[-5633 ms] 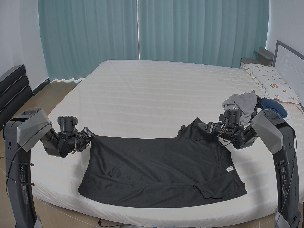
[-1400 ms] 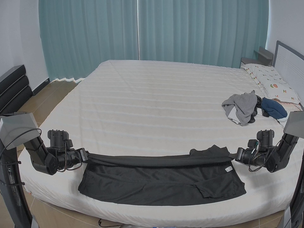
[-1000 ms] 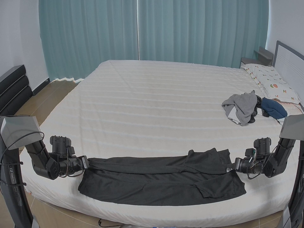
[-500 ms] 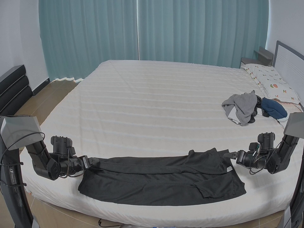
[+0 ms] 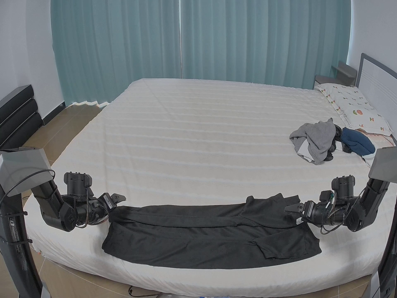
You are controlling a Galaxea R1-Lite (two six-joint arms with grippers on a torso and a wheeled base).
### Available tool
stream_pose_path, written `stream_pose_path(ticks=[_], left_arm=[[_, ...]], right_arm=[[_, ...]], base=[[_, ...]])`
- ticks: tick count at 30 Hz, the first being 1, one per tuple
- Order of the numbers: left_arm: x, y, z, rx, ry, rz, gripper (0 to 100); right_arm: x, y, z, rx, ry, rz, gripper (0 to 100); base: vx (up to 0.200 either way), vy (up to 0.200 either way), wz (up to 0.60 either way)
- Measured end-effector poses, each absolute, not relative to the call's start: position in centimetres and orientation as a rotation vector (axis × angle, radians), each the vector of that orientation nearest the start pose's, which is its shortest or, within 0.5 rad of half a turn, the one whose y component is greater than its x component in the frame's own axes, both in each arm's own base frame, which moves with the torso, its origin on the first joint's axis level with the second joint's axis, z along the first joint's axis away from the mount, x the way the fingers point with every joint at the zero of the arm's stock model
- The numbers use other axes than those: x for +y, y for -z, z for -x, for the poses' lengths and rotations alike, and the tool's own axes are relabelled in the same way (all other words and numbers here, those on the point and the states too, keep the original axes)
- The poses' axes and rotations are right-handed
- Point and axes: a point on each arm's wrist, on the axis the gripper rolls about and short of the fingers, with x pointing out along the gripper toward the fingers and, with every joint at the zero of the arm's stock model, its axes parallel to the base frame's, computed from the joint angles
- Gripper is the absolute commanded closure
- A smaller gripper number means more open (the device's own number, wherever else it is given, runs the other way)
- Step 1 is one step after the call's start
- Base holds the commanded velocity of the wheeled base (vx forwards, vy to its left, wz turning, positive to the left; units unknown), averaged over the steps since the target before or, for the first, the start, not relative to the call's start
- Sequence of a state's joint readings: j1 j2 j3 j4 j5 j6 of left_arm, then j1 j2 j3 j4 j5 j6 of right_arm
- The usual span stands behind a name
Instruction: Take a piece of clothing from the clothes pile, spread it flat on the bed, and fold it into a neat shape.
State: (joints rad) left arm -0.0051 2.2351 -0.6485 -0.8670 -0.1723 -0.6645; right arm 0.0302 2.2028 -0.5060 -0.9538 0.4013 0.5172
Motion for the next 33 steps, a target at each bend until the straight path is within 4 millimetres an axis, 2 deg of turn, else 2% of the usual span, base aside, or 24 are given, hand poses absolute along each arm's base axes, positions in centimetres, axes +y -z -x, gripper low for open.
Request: stream_pose_path(ticks=[6,7,17,33], left_arm=[[-0.5,1.0,-33.5,0.757,-0.082,0.699,0],[-0.4,1.1,-33.5,0.758,-0.083,0.699,0],[0.0,1.4,-33.5,0.762,-0.097,0.705,0],[0.2,1.4,-33.7,0.754,-0.102,0.712,0]], right_arm=[[2.7,1.8,-30.7,0.858,-0.203,-0.634,0],[2.7,1.9,-30.9,0.855,-0.197,-0.631,100],[2.7,2.6,-31.4,0.843,-0.124,-0.603,100],[0.9,2.0,-29.3,0.856,-0.069,-0.62,100]], base=[[0.0,0.0,0.0],[0.0,0.0,0.0],[0.0,0.0,0.0],[0.0,0.0,0.0]])
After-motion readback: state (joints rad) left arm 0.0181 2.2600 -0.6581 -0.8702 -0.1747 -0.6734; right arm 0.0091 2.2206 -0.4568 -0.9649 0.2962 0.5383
